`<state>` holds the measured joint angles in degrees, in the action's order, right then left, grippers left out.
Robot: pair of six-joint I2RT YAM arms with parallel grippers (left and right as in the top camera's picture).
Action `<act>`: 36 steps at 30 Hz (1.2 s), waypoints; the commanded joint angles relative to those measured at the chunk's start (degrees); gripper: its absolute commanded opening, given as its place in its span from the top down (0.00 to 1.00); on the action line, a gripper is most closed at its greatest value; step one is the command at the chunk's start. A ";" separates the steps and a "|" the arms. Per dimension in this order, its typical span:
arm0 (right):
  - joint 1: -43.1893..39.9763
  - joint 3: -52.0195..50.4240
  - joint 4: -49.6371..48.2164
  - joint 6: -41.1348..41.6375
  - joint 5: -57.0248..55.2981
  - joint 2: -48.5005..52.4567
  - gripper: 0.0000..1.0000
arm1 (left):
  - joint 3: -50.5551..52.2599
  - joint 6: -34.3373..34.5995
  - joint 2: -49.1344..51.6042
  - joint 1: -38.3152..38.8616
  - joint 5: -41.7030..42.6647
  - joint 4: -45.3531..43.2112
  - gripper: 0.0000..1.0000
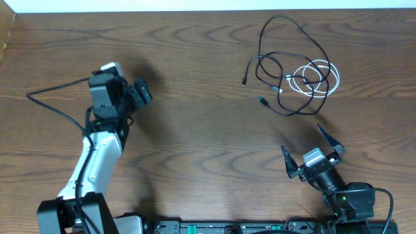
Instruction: Untangle cables
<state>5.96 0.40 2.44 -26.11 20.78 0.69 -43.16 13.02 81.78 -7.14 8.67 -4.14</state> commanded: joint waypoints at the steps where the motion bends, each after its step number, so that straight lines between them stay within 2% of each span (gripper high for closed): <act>1: -0.33 -0.09 0.35 0.76 -0.72 -0.39 0.01 | 5.14 -0.98 -0.70 0.22 2.05 -4.04 0.08; 9: -0.33 -0.09 0.35 0.76 -0.72 -0.39 0.01 | 12.90 -0.98 -0.68 0.22 2.32 -11.54 0.08; 20: -0.33 -0.09 0.35 0.76 -0.72 -0.39 0.01 | 21.44 -0.98 -0.68 0.22 2.34 -14.91 0.08; 28: -0.33 -0.09 0.35 0.76 -0.72 -0.39 0.01 | 29.88 -0.94 -1.79 0.22 2.69 -26.25 0.08; 36: -0.33 -0.09 0.35 0.76 -0.72 -0.39 0.01 | 35.08 -0.96 -4.98 0.22 2.67 -30.01 0.08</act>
<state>5.96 0.40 2.46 -25.98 20.78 0.67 -9.85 12.99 78.02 -7.01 10.85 -33.98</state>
